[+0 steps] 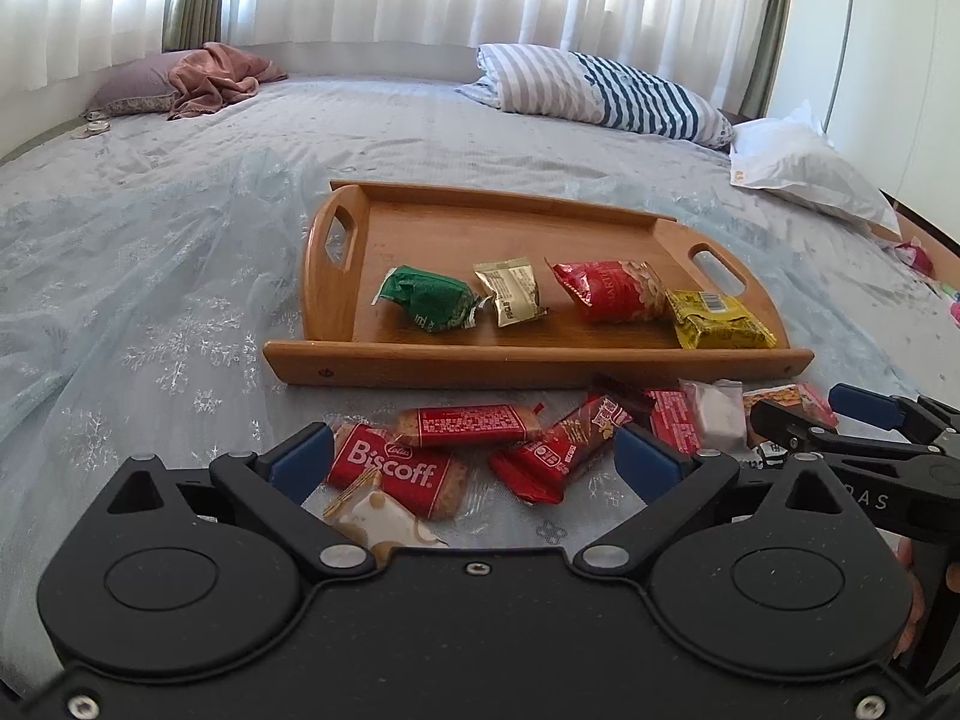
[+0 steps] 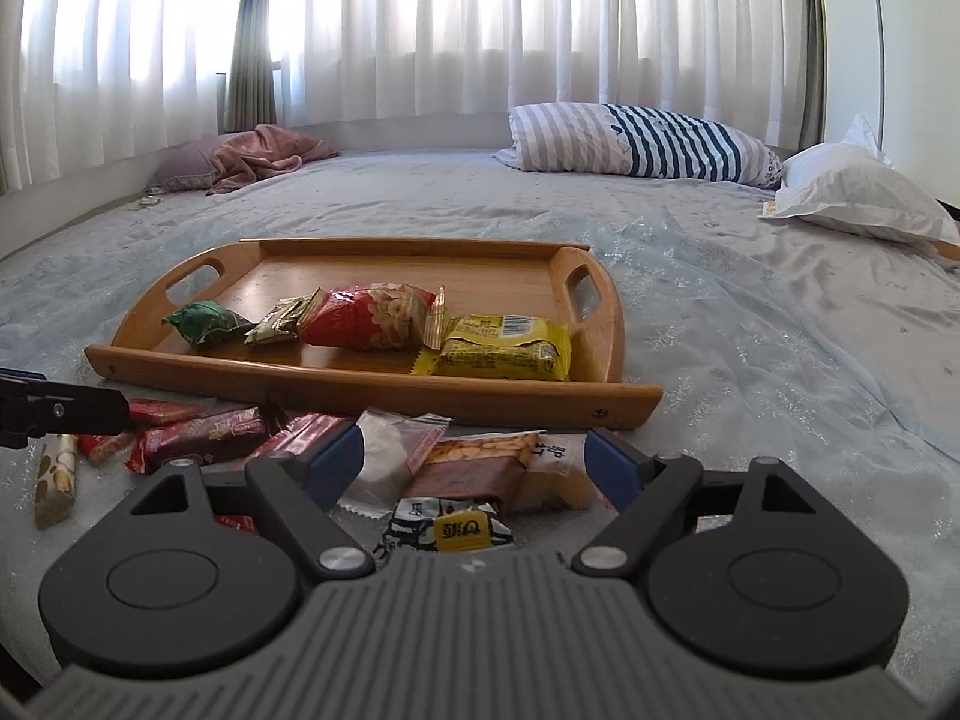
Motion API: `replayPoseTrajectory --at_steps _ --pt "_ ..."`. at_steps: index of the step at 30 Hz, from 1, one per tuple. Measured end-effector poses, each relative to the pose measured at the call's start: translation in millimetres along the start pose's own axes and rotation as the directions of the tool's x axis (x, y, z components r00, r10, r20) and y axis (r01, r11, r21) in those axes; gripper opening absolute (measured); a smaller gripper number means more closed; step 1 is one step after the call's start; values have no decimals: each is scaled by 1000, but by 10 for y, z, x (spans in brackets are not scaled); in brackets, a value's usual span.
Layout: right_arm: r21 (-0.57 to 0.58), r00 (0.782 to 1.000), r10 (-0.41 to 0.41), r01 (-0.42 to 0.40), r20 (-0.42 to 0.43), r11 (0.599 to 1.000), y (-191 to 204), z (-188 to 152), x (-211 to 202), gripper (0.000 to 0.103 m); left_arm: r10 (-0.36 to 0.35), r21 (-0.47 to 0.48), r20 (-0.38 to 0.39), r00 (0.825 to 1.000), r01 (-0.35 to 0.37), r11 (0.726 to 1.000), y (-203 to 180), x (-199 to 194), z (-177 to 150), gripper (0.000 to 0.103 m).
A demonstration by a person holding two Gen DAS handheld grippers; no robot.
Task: Organize snacks
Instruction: 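Open both tools and pull them back from the tray to the pile, then grasp the clear cookie packet with the left tool while the right tool reaches toward the white packet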
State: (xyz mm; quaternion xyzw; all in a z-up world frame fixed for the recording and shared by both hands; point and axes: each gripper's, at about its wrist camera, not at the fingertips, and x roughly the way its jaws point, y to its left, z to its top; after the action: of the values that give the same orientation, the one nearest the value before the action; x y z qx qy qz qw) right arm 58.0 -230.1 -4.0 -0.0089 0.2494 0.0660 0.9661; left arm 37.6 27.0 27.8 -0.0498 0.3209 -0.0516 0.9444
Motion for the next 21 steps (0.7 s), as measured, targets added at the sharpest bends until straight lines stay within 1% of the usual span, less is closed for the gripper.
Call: replayPoseTrajectory --at_steps 2,3,4,5,6,7,8,10,11,14,18,19,20,21 --pt "-1 1000 -14 14 3 1000 -13 -34 -17 87 14 11 9 1000 -14 1000 -25 -24 -27 99" --pt "3 1000 -18 18 2 1000 -24 -50 -29 85 18 23 11 1000 -18 1000 -41 -43 -41 97" --pt "8 1000 -20 20 2 1000 -34 -63 -38 83 19 33 12 1000 -19 999 -58 -68 -53 91" --pt "15 1000 -23 23 1 1000 -48 -82 -50 81 18 41 14 1000 -19 999 -73 -98 -69 86" --pt "23 1000 -26 26 -2 999 -59 -94 -55 80 15 47 17 1000 -16 999 -85 -129 -84 75" --pt "30 999 -33 33 -5 999 -66 -107 -62 76 12 53 16 1000 -13 999 -97 -163 -97 65" --pt "36 999 -41 41 -7 998 -76 -124 -67 72 10 54 10 1000 -10 998 -102 -187 -113 60" --pt "45 999 -37 38 -10 998 -80 -145 -90 68 0 50 -7 1000 0 999 -112 -230 -151 44" --pt "44 999 -35 36 -11 998 -75 -149 -100 67 -11 48 -15 1000 11 999 -112 -252 -167 41" --pt "17 999 -39 39 -5 999 -27 -156 -126 67 -22 35 -25 999 23 999 -117 -325 -228 40" --pt "-2 1000 -14 14 -15 1000 53 -170 -160 66 24 43 5 1000 -24 999 -145 -415 -308 40" --pt "-12 1000 -14 14 -16 1000 82 -173 -162 64 37 40 10 999 -37 998 -143 -424 -321 40" --pt "-27 1000 -22 22 -15 999 118 -177 -157 58 50 39 10 999 -51 998 -139 -419 -328 39" --pt "-37 999 -32 32 -15 999 147 -179 -152 56 63 36 7 998 -63 997 -130 -410 -332 34"
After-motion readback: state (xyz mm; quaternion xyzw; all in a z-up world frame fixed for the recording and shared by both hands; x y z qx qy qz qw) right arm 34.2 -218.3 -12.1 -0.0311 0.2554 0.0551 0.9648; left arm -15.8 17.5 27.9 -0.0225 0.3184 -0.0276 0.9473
